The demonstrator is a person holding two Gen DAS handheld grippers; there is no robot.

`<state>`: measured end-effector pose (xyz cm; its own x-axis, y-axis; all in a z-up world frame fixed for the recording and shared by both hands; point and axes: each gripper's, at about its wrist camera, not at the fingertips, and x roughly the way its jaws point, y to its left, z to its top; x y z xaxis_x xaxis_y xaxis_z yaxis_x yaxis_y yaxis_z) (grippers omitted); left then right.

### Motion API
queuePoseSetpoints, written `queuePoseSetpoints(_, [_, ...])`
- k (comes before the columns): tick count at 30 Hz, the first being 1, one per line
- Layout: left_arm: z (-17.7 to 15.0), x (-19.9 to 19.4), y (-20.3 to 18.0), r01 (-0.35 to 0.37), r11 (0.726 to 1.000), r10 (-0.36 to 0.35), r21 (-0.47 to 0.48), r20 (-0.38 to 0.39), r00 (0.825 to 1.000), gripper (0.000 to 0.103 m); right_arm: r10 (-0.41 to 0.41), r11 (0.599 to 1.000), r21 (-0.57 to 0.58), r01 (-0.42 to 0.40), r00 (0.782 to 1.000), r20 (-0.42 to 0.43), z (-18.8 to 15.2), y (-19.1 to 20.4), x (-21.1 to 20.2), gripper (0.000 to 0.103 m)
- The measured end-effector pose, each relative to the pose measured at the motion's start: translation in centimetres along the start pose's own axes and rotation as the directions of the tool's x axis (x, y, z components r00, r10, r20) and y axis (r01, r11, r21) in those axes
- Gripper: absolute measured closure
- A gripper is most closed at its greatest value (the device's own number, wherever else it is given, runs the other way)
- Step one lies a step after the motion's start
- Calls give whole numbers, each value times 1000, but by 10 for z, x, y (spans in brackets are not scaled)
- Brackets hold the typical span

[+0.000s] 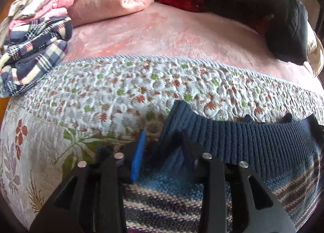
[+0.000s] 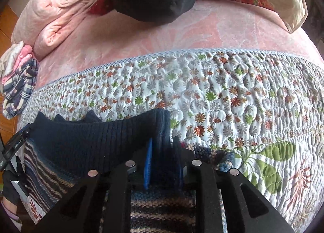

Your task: Fold small clothes

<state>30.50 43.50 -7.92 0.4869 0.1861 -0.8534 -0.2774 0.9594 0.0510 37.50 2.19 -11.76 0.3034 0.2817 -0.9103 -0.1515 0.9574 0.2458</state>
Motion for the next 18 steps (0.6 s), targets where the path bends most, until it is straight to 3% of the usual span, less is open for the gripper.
queuePoseSetpoints(3, [1, -27, 16, 7, 999, -4, -45, 56, 998, 65, 42, 999, 6, -42, 998, 39, -6, -9, -33, 80])
queuePoseSetpoints(7, [-15, -71, 15, 74, 997, -71, -30, 102, 992, 65, 81, 997, -21, -80, 995, 57, -35, -13, -73, 79])
queuePoseSetpoints(12, [-61, -108, -10, 154, 985, -158, 76, 57, 986, 56, 154, 986, -71, -152, 988, 26, -92, -1, -95, 79])
queuePoseSetpoints(18, [-112, -104, -20, 195, 975, -192, 105, -37, 981, 55, 89, 992, -84, -91, 996, -32, -136, -1, -77, 79])
